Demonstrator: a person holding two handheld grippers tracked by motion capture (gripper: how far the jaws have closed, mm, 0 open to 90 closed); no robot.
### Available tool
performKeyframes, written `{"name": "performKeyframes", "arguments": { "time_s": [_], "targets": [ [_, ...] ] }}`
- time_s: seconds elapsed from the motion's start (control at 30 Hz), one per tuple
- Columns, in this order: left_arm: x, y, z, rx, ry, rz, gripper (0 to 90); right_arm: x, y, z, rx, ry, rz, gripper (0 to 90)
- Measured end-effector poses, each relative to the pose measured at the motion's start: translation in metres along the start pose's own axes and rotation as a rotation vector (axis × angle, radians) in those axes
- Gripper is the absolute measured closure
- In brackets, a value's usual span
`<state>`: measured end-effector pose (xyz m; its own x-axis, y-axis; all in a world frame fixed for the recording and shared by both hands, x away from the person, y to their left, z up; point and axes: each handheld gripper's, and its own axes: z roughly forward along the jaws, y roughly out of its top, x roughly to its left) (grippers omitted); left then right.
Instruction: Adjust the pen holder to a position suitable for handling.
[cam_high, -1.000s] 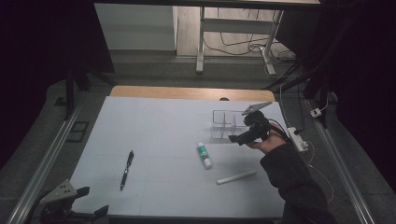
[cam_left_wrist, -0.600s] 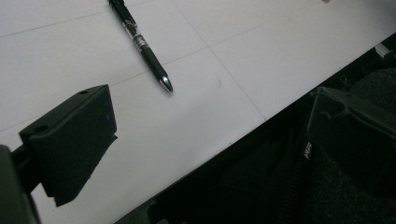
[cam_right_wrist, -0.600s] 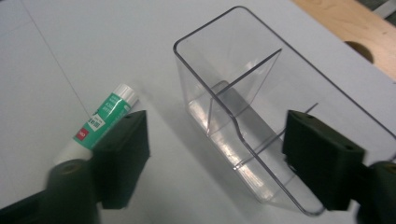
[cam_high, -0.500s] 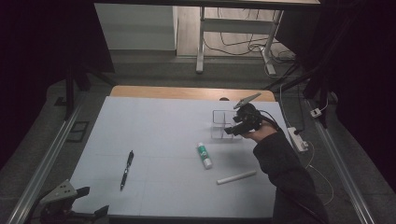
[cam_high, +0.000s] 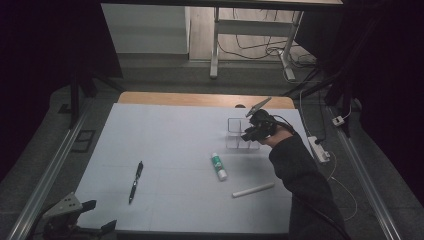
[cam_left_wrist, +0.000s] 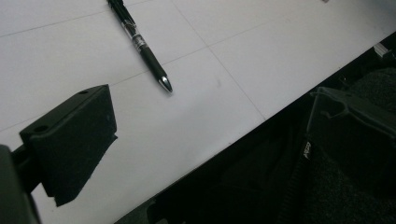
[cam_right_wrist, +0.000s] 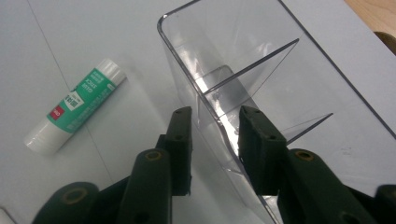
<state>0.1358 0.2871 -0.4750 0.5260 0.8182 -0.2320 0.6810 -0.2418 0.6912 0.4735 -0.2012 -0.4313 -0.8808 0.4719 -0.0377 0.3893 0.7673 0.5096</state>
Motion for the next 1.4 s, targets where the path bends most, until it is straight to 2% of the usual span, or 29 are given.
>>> {"name": "performKeyframes", "arguments": {
  "time_s": [0.07, 0.4, 0.47, 0.53, 0.6, 0.77, 0.8, 1.0, 1.17, 1.4],
  "targets": [
    [0.000, 0.000, 0.000, 0.000, 0.000, 0.000, 1.8, -0.001, 0.001, 0.002, 0.013, 0.006, -0.008, 71.6],
    [0.000, 0.000, 0.000, 0.002, 0.000, 0.000, 1.8, 0.000, 0.004, 0.002, 0.040, 0.011, -0.026, 76.0],
    [0.000, 0.000, 0.000, 0.003, 0.000, 0.001, 1.8, 0.002, 0.005, 0.002, 0.043, 0.028, -0.042, 83.9],
    [0.000, 0.000, 0.000, 0.003, 0.001, 0.001, 1.8, 0.005, 0.006, 0.003, 0.041, 0.026, -0.051, 88.4],
    [0.000, 0.000, 0.000, 0.003, 0.001, 0.001, 1.8, 0.005, 0.006, 0.003, 0.041, 0.021, -0.040, 88.7],
    [0.000, 0.000, 0.000, 0.002, -0.001, -0.001, 1.8, 0.005, 0.006, 0.001, 0.039, 0.026, -0.050, 88.9],
    [0.000, 0.000, 0.000, 0.002, -0.002, -0.001, 1.9, 0.005, 0.006, 0.001, 0.040, 0.046, -0.050, 88.9],
    [0.000, 0.001, 0.001, 0.004, 0.001, 0.000, 1.9, 0.013, 0.014, -0.002, 0.027, 0.065, -0.119, 88.9],
    [0.000, 0.001, 0.001, 0.003, 0.000, 0.000, 1.9, 0.024, 0.029, -0.006, 0.012, 0.068, -0.187, 88.9],
    [0.000, 0.001, 0.001, 0.003, 0.000, 0.000, 1.9, 0.038, 0.046, -0.009, -0.011, 0.075, -0.238, 88.9]
  ]
}}
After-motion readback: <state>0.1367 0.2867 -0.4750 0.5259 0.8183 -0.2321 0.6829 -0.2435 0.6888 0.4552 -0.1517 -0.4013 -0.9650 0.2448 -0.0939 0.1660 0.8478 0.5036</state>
